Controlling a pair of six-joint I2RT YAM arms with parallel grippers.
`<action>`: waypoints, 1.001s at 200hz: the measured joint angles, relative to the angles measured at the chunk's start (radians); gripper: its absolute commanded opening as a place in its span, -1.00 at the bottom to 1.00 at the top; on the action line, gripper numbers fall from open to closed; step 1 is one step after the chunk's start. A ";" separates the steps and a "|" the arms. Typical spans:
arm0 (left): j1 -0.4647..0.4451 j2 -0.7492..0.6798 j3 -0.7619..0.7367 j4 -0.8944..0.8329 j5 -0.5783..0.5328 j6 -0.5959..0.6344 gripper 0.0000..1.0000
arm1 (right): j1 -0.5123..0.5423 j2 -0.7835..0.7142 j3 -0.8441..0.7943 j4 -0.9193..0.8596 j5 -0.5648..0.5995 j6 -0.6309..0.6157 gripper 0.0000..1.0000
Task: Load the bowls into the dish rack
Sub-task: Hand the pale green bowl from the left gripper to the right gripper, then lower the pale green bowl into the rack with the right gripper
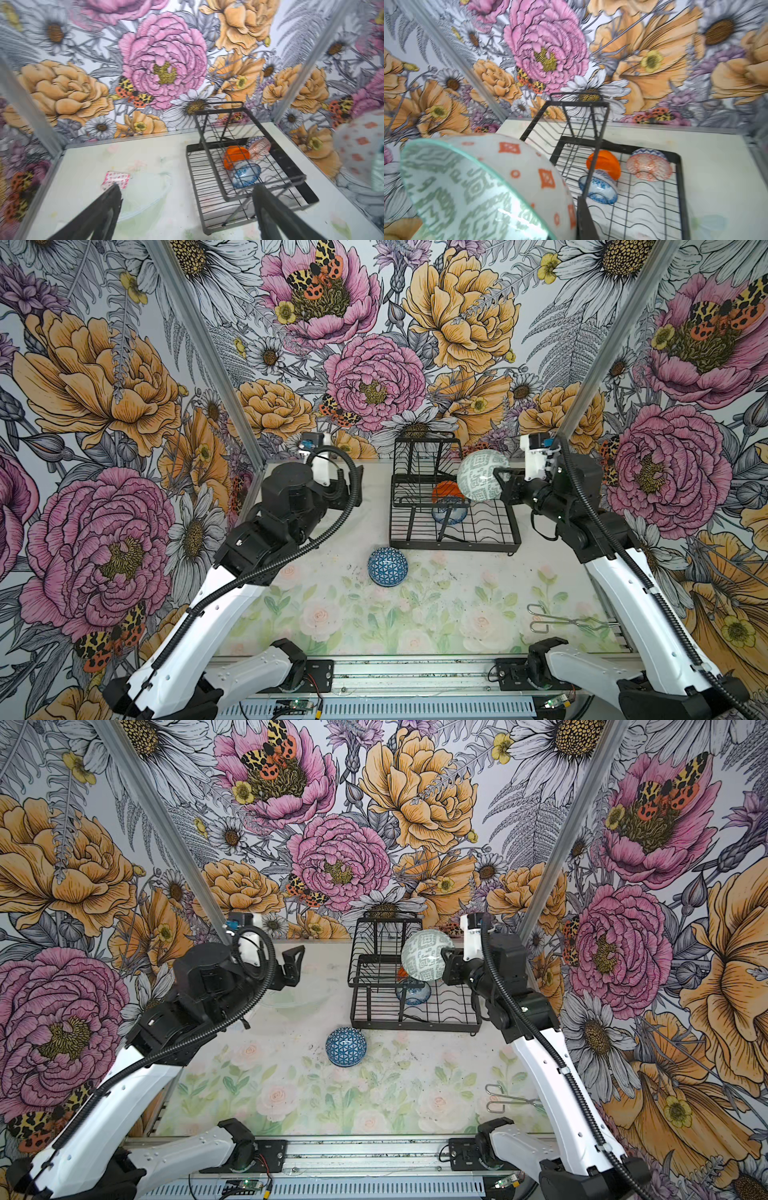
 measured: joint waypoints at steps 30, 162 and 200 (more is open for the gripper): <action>0.317 -0.062 -0.116 -0.015 0.151 -0.063 0.98 | -0.069 -0.035 -0.045 0.034 0.188 -0.095 -1.00; 0.478 0.093 -0.415 0.043 0.434 -0.150 0.98 | -0.102 0.283 -0.604 0.680 0.372 -0.414 -1.00; 0.477 0.117 -0.422 0.062 0.445 -0.156 0.98 | -0.096 0.396 -0.676 0.864 0.320 -0.460 -1.00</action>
